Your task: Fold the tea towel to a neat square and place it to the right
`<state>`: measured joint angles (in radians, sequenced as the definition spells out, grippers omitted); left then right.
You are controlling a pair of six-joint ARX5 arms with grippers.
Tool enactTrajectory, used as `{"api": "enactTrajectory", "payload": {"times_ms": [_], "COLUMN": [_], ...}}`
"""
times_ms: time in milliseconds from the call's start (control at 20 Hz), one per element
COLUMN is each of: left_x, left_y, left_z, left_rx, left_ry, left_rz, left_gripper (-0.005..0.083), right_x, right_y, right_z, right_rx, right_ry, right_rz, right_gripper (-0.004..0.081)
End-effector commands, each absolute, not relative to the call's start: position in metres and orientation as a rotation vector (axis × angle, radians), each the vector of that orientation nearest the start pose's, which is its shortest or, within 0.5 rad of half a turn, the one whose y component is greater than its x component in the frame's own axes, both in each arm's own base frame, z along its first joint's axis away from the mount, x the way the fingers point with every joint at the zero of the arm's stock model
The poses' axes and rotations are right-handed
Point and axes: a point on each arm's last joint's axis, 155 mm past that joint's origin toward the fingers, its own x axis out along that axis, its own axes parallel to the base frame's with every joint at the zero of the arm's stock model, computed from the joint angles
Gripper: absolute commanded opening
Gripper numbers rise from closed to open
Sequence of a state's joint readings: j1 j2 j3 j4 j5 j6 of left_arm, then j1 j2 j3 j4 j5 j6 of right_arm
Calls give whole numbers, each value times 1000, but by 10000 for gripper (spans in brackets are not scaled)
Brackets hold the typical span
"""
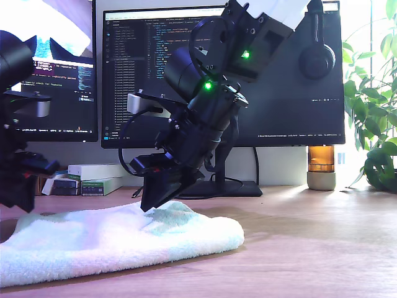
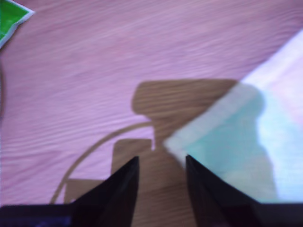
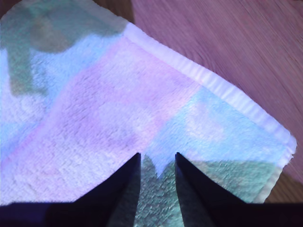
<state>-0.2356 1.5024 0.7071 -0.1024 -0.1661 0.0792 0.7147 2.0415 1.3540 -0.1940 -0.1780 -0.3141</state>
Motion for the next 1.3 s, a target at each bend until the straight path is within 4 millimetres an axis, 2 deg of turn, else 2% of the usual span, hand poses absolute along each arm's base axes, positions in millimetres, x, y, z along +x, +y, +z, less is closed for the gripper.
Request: {"api": "enactTrajectory", "payload": {"times_ms": [0,150,200,300,500,700,900,1000,1250], "left_x": [369,370,369,370,370,369,363,358,337], "left_y": [-51,-52,-56,-61,-73,-82,-91,-96,-101], "left_z": [36,38,39,45,73,105,129,136,130], "left_rx": [280,275,265,245,186,152,115,104,64], "left_ry": [883,878,876,858,784,697,629,604,563], "left_rz": [-102,-130,-147,-173,-217,-255,-304,-332,-373], "left_gripper": [213,2,-24,-24,-24,-24,-24,-24,-24], "right_x": [371,373,373,372,377,384,387,390,381], "right_y": [368,367,365,360,350,341,330,323,301], "right_z": [27,29,29,29,35,56,65,68,71], "right_rx": [-514,-513,-515,-519,-489,-431,-397,-383,-354], "right_ry": [764,774,785,816,844,833,841,835,780], "right_rz": [977,972,971,965,932,906,910,893,865], "right_gripper": [192,178,129,-21,-11,-11,-11,-11,-11]}}
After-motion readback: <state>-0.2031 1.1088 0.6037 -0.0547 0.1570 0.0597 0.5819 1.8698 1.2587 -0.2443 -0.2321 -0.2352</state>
